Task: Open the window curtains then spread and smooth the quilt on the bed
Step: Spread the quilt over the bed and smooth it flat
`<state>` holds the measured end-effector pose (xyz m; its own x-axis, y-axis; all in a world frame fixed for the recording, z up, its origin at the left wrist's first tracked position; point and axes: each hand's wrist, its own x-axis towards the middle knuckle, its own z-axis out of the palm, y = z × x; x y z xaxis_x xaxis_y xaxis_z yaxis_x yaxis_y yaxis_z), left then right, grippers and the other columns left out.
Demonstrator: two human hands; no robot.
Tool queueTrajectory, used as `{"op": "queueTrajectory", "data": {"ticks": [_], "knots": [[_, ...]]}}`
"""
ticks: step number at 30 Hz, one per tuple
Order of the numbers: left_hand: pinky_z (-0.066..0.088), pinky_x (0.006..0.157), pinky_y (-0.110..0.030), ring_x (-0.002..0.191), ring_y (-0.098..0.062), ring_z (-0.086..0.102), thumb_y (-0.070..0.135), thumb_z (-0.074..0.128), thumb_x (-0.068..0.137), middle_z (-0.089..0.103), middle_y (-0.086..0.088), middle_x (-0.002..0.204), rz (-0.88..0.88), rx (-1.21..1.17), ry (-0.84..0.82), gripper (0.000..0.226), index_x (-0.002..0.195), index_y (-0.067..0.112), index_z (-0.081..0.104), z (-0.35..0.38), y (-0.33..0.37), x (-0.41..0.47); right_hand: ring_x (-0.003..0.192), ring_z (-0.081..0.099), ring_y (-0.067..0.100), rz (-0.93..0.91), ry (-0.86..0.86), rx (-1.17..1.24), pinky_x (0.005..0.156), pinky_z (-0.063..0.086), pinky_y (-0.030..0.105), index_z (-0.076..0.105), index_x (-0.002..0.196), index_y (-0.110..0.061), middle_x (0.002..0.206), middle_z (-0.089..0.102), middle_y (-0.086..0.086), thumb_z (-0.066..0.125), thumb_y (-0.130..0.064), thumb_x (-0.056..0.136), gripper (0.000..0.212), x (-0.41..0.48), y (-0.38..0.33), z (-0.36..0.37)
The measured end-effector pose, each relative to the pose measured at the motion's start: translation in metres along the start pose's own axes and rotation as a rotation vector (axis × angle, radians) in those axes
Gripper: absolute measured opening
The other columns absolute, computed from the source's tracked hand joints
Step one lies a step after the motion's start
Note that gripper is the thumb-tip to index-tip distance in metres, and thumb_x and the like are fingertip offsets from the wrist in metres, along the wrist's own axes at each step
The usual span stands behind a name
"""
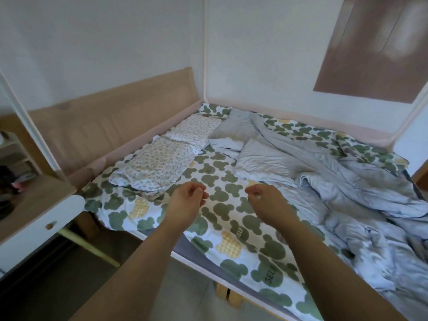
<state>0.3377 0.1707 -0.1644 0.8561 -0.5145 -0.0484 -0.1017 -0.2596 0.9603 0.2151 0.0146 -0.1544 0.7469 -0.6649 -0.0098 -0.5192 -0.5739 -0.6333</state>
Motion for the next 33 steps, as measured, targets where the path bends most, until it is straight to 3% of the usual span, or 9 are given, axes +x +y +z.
{"op": "queueTrajectory", "data": {"ticks": [6, 11, 14, 17, 22, 26, 28, 30, 33], "knots": [[0.052, 0.076, -0.029, 0.077, -0.015, 0.066, 0.012, 0.044, 0.097, 0.071, 0.000, 0.087, -0.017, 0.019, 0.004, 0.021, 0.098, 0.013, 0.065, 0.045, 0.007, 0.092, 0.112, 0.058, 0.018, 0.026, -0.027, 0.008, 0.095, 0.043, 0.028, 0.064, 0.120, -0.017, 0.126, 0.061, 0.003, 0.048, -0.019, 0.095, 0.030, 0.103, 0.023, -0.011], [0.052, 0.072, -0.024, 0.077, -0.015, 0.066, 0.010, 0.044, 0.097, 0.071, -0.002, 0.087, -0.061, 0.031, -0.009, 0.021, 0.100, 0.010, 0.064, 0.066, 0.002, 0.157, 0.110, 0.059, 0.019, 0.073, -0.061, -0.006, 0.096, 0.044, 0.030, 0.063, 0.122, -0.016, 0.126, 0.062, 0.004, 0.049, -0.019, 0.095, 0.031, 0.164, 0.041, -0.006], [0.052, 0.068, -0.024, 0.081, -0.018, 0.066, 0.010, 0.043, 0.098, 0.070, -0.001, 0.087, -0.084, 0.039, -0.030, 0.020, 0.101, 0.010, 0.063, 0.073, -0.004, 0.199, 0.094, 0.063, 0.023, 0.108, -0.046, 0.010, 0.090, 0.051, 0.035, 0.064, 0.120, -0.014, 0.123, 0.063, 0.006, 0.049, -0.018, 0.095, 0.030, 0.196, 0.049, 0.000], [0.054, 0.069, -0.028, 0.088, -0.021, 0.067, 0.012, 0.043, 0.099, 0.069, 0.000, 0.087, -0.098, 0.064, -0.066, 0.020, 0.101, 0.013, 0.063, 0.076, -0.012, 0.244, 0.102, 0.063, 0.022, 0.145, -0.023, -0.011, 0.092, 0.048, 0.032, 0.065, 0.119, -0.013, 0.121, 0.065, 0.006, 0.050, -0.017, 0.094, 0.029, 0.232, 0.056, 0.011], [0.052, 0.066, -0.024, 0.086, -0.016, 0.065, 0.014, 0.044, 0.098, 0.069, -0.002, 0.092, -0.106, 0.064, -0.136, 0.019, 0.102, 0.013, 0.063, 0.071, -0.030, 0.331, 0.105, 0.061, 0.018, 0.217, 0.011, -0.005, 0.094, 0.045, 0.028, 0.064, 0.121, -0.016, 0.121, 0.065, 0.005, 0.052, -0.017, 0.094, 0.029, 0.302, 0.051, 0.044], [0.055, 0.077, -0.029, 0.087, -0.019, 0.067, 0.011, 0.046, 0.096, 0.070, -0.005, 0.093, -0.162, 0.062, -0.213, 0.019, 0.098, 0.011, 0.064, 0.054, -0.039, 0.410, 0.091, 0.058, 0.013, 0.275, 0.002, -0.007, 0.083, 0.042, 0.021, 0.063, 0.122, -0.017, 0.120, 0.065, 0.004, 0.050, -0.018, 0.095, 0.030, 0.362, 0.029, 0.080], [0.053, 0.071, -0.024, 0.080, -0.018, 0.065, 0.007, 0.046, 0.095, 0.070, -0.008, 0.092, -0.175, 0.050, -0.242, 0.019, 0.099, 0.006, 0.065, 0.042, -0.043, 0.447, 0.100, 0.061, 0.016, 0.295, 0.008, -0.016, 0.089, 0.044, 0.024, 0.065, 0.120, -0.015, 0.120, 0.065, 0.005, 0.049, -0.017, 0.095, 0.030, 0.393, 0.015, 0.098], [0.048, 0.064, -0.020, 0.077, -0.014, 0.064, 0.008, 0.045, 0.095, 0.070, -0.006, 0.090, -0.172, 0.084, -0.262, 0.020, 0.092, 0.011, 0.065, 0.031, -0.048, 0.485, 0.107, 0.061, 0.020, 0.318, 0.008, -0.001, 0.095, 0.045, 0.028, 0.065, 0.119, -0.014, 0.121, 0.065, 0.007, 0.049, -0.015, 0.094, 0.030, 0.423, 0.001, 0.117], [0.053, 0.074, -0.030, 0.079, -0.013, 0.066, 0.013, 0.045, 0.096, 0.070, -0.001, 0.088, -0.150, 0.155, -0.298, 0.021, 0.086, 0.020, 0.063, 0.019, -0.059, 0.538, 0.110, 0.061, 0.021, 0.334, 0.013, 0.015, 0.097, 0.044, 0.029, 0.065, 0.119, -0.012, 0.121, 0.066, 0.008, 0.049, -0.012, 0.093, 0.031, 0.462, -0.012, 0.141]]}}
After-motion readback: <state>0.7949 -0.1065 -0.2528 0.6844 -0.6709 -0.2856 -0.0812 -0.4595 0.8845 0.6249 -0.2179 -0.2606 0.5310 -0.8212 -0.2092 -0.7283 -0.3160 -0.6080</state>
